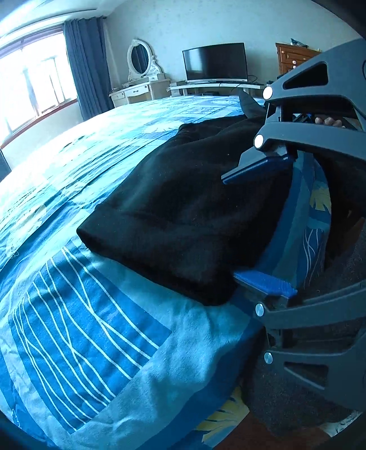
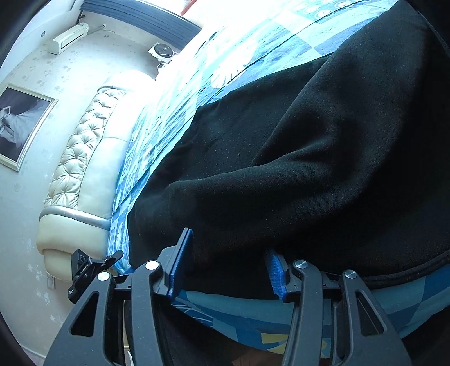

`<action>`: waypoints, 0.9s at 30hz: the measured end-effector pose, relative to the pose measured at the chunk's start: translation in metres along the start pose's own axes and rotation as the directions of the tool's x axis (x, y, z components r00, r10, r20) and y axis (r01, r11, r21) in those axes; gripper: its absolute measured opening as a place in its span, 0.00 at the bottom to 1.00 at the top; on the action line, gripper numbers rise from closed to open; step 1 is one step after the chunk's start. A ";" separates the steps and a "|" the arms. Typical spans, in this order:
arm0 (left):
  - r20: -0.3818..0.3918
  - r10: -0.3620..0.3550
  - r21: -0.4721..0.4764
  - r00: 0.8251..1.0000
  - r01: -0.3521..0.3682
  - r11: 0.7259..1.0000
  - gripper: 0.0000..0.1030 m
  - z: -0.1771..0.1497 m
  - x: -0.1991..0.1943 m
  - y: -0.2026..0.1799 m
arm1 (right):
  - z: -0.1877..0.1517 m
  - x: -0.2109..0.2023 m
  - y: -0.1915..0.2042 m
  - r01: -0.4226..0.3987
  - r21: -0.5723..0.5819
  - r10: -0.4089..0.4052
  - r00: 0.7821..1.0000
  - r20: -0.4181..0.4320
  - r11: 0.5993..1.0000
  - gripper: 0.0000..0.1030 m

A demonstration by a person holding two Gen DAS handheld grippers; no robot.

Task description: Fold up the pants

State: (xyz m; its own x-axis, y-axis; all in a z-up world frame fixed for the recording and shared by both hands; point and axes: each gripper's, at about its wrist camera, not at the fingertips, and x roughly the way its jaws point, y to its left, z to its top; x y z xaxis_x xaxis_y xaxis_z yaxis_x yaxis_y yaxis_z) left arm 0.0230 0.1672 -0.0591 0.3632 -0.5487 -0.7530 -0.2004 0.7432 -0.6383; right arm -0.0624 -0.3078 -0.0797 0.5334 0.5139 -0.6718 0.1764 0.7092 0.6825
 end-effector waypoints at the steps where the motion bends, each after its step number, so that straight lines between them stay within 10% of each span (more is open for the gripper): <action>1: 0.002 0.044 0.016 0.999 -0.044 0.999 0.40 0.000 -0.001 -0.001 | 0.000 0.001 -0.001 0.008 -0.006 -0.008 1.000 0.000 1.000 0.23; 3: 0.010 0.104 0.048 0.995 -0.104 0.993 0.24 -0.001 0.000 -0.002 | 0.000 0.002 -0.005 0.004 0.010 -0.004 1.000 0.000 1.000 0.16; 15: 0.001 0.075 0.039 0.997 -0.075 0.996 0.17 -0.002 -0.006 0.017 | -0.027 -0.002 -0.019 -0.067 0.069 0.071 0.996 -0.061 0.995 0.09; 20: -0.001 0.140 0.165 0.990 -0.138 0.977 0.19 -0.017 -0.016 -0.006 | -0.016 -0.028 -0.018 -0.050 0.037 0.052 0.996 -0.072 0.998 0.27; 27: 0.087 0.175 0.340 0.981 -0.194 0.920 0.31 -0.035 -0.025 -0.055 | 0.043 -0.137 -0.102 0.076 0.173 -0.114 0.969 0.221 0.982 0.45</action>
State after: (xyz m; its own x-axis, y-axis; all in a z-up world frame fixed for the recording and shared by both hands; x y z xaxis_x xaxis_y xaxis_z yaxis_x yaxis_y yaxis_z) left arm -0.0070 0.1264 -0.0109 0.4004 -0.3752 -0.8360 0.0546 0.9205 -0.3870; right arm -0.1180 -0.4711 -0.0455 0.6793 0.3099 -0.6653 0.3575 0.6519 0.6687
